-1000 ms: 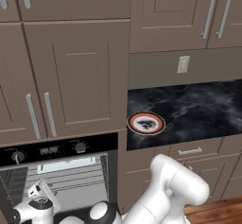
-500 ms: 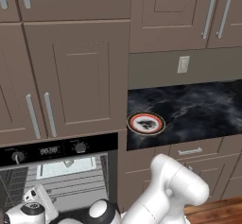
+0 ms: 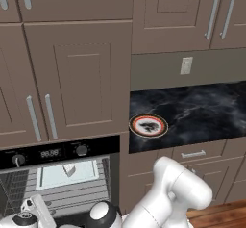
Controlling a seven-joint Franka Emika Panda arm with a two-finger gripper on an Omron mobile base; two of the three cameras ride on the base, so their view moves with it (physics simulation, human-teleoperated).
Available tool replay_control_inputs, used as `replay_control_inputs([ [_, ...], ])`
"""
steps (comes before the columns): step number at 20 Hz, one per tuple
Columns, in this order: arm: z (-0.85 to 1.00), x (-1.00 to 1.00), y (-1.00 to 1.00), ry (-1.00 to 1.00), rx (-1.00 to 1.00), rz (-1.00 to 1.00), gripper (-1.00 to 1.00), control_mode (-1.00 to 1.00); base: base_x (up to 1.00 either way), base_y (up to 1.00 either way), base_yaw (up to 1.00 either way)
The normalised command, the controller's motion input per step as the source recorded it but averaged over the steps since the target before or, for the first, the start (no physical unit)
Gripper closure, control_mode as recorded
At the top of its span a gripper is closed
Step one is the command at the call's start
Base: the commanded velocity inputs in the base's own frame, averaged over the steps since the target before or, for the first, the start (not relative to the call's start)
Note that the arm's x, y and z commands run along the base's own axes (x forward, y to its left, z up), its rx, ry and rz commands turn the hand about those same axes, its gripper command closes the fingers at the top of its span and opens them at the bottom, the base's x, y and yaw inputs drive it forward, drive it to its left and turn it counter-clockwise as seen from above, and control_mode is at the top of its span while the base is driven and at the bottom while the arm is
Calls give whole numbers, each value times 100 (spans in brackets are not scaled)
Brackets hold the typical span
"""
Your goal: Take the baked cake out of the oven and place it on the plate for cooling. Then close the oven door.
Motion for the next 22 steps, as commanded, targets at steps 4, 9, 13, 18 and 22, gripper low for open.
replay_control_inputs([
  [4,-82,-65,31,4,-18,-9,100,-100,0,0,0],
  [9,-83,-63,30,5,-18,-8,100,-100,0,0,0],
  [13,-84,-59,31,7,-19,-8,100,-100,0,0,0],
  [18,-84,-54,30,9,-19,-9,100,-100,0,0,0],
  [22,-84,-47,29,10,-20,-10,100,-100,0,0,0],
])
